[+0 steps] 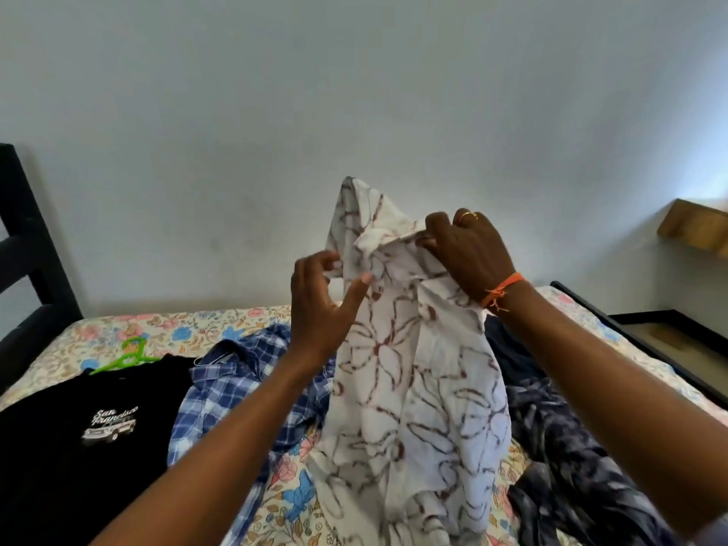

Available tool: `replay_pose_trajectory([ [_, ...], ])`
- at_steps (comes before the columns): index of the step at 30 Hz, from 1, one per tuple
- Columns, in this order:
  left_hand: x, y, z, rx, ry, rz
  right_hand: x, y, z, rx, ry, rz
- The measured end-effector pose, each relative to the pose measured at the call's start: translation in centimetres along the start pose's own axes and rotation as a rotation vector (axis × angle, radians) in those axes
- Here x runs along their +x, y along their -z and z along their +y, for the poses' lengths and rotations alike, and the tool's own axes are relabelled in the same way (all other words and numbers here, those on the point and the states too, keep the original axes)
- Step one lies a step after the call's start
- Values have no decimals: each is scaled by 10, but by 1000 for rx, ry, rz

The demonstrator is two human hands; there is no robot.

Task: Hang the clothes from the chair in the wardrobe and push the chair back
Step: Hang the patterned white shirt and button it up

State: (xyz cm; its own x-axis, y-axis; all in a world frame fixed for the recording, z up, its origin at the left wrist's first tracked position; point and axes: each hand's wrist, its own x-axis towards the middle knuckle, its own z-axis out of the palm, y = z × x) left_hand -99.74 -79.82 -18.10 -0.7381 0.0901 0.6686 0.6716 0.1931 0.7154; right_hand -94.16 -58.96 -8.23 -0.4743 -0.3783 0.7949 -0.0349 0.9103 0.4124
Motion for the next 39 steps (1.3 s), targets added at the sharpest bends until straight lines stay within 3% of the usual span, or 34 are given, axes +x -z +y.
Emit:
replay_pose_trajectory([
  [3,-22,-7,-29,-18,412,-216,17,14,15,129,-50,60],
  [5,-33,-15,-40,-144,534,-415,25,19,19,182,-144,-3],
  [7,-39,-24,-45,-314,532,-503,28,19,21,193,-193,-64],
  [15,-41,15,-97,272,421,-545,38,40,71,31,-146,-214],
  [20,-60,36,-128,469,385,-466,38,48,69,-30,-98,-394],
  [23,-70,33,-145,531,488,-478,39,50,77,58,-175,-452],
  [27,-90,18,-145,455,658,-670,36,53,83,44,-182,-444],
  [30,-95,8,-125,278,611,-770,33,53,71,-21,-18,-477],
  [33,-84,-5,-89,-103,539,-638,33,54,53,32,-1,-474],
  [35,-65,-16,-58,-209,476,-459,34,56,45,92,-35,-480],
  [37,-44,-20,-33,-209,405,-215,31,59,39,147,-51,-501],
  [39,-20,-14,-19,0,148,25,26,61,35,180,-38,-519],
])
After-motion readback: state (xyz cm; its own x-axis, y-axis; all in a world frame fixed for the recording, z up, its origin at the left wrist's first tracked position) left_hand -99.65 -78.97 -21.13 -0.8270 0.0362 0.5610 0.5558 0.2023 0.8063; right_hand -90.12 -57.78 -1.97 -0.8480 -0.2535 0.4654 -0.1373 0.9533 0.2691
